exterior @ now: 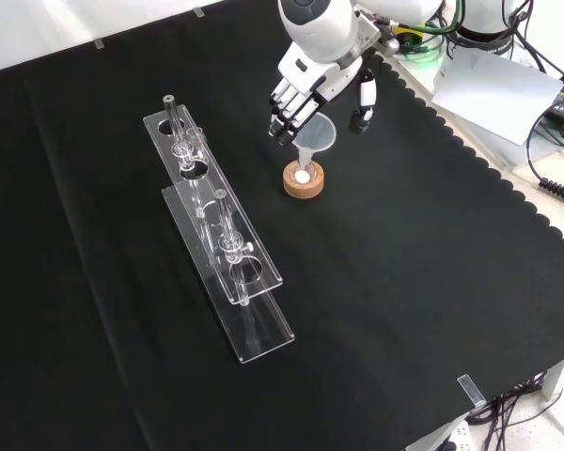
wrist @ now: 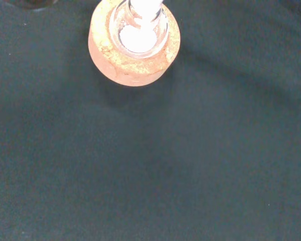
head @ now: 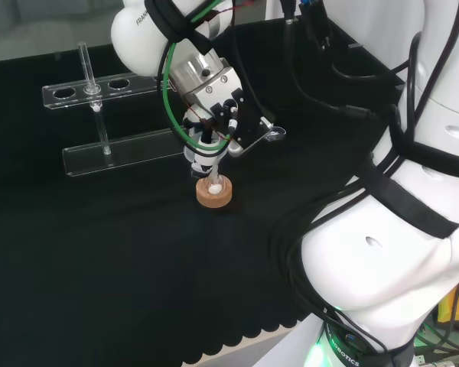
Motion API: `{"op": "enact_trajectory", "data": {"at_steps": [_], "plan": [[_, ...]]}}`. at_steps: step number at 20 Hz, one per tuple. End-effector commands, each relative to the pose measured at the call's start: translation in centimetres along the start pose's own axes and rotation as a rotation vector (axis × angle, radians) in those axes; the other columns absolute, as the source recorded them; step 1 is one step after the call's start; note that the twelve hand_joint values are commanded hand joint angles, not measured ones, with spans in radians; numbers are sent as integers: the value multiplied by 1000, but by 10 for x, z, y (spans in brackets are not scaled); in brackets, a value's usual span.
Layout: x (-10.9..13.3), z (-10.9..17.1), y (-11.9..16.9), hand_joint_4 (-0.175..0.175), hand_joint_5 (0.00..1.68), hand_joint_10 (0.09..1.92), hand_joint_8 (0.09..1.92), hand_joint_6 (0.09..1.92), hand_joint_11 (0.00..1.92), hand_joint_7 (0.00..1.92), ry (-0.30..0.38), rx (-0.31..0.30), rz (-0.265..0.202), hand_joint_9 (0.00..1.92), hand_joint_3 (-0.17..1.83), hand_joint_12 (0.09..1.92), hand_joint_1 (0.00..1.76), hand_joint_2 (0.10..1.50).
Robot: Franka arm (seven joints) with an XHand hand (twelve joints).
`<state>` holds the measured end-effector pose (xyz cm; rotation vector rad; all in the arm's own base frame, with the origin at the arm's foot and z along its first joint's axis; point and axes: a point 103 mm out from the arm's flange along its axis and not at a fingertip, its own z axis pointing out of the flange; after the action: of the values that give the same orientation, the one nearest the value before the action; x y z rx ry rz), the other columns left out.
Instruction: Remove the funnel from the round-bottom flask.
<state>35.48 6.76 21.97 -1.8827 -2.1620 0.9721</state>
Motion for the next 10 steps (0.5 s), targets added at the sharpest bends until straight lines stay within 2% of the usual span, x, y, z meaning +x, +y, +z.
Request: {"op": "enact_trajectory", "data": {"at_steps": [1,10], "plan": [[1,2,5,-59,0,834,87,87,219,10,-17,-5,-4,84,409,1534,647,661],[9,10,13,-59,0,839,87,87,233,22,-53,-3,-12,106,403,1536,663,667]]}}
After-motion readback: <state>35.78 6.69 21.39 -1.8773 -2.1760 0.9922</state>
